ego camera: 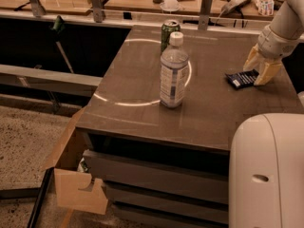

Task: Move rxbar blueberry near green can

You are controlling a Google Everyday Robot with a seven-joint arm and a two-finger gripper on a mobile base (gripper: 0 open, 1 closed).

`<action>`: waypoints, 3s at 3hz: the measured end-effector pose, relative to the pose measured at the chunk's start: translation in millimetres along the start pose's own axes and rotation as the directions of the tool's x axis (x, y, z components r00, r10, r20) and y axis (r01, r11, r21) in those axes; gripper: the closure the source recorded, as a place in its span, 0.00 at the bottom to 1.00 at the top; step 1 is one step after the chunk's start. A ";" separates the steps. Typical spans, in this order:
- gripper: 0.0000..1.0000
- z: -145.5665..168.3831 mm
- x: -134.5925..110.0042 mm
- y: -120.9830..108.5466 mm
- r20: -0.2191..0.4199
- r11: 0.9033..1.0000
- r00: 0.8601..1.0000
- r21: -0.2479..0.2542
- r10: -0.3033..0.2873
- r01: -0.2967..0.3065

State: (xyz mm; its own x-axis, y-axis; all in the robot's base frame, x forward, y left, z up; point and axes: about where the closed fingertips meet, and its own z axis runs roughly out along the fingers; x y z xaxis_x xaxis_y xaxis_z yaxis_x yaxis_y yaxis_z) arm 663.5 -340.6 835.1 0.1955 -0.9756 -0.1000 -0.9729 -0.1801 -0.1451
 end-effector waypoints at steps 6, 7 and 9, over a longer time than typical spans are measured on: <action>1.00 -60.3 -70.4 -30.3 0.444 0.879 0.831 0.169 0.335 -0.445; 1.00 -54.7 -78.4 -46.0 0.471 0.821 0.776 0.166 0.420 -0.546; 1.00 -39.7 -106.5 -73.7 0.550 0.776 0.720 0.191 0.422 -0.601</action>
Offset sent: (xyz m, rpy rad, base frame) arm -0.0462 0.0628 0.0574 0.1624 -0.0400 -0.1301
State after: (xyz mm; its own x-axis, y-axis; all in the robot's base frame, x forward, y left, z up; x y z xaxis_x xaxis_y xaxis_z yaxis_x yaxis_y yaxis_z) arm 709.5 -228.4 895.5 -0.2017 -0.7097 -0.6750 -0.8492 0.4701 -0.2406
